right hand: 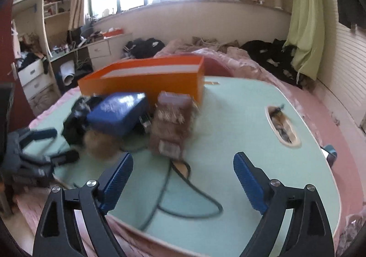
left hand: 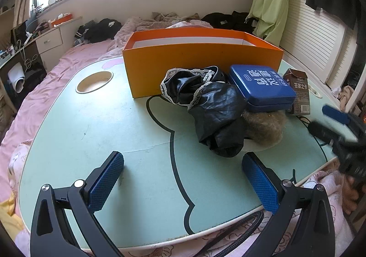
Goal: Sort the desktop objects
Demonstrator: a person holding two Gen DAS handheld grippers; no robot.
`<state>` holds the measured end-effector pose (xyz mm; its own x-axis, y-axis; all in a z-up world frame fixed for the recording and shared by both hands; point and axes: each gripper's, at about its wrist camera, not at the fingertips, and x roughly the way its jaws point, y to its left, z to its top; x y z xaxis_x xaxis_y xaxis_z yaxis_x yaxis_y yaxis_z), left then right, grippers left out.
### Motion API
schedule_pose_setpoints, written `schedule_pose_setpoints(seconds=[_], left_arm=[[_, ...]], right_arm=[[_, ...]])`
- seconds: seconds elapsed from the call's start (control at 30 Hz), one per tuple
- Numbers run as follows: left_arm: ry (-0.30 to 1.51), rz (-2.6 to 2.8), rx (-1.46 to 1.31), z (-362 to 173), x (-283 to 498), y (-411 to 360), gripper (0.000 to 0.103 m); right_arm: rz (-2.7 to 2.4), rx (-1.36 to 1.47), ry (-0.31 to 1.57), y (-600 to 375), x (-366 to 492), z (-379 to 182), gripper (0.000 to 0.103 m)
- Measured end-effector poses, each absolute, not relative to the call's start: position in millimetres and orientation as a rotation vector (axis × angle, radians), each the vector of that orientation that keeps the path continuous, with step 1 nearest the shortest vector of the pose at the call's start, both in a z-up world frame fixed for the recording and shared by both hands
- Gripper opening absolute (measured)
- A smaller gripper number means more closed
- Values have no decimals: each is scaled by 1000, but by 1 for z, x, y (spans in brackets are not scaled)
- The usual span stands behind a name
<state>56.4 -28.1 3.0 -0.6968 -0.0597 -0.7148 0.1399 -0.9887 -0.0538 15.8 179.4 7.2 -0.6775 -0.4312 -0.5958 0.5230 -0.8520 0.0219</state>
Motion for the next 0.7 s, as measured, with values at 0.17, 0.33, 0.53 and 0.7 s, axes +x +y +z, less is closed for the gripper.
schedule_pose_setpoints(seconds=[0.17,0.33,0.53,0.7], left_arm=[[152,-2792,1171,4,58,-29,103],[150,-2791,1171,3,57,-29,103],[151,-2791,1172,3,57,-29,103],[151,-2790,1172,3,57,-29,103]], right_arm=[[-2530,750,223,182,20,-5,102],[-2529,737,221,183,21,-6,102],[-2529,733,220,185,21,-6,102],[-2529,734,220,184,21,-5,102]])
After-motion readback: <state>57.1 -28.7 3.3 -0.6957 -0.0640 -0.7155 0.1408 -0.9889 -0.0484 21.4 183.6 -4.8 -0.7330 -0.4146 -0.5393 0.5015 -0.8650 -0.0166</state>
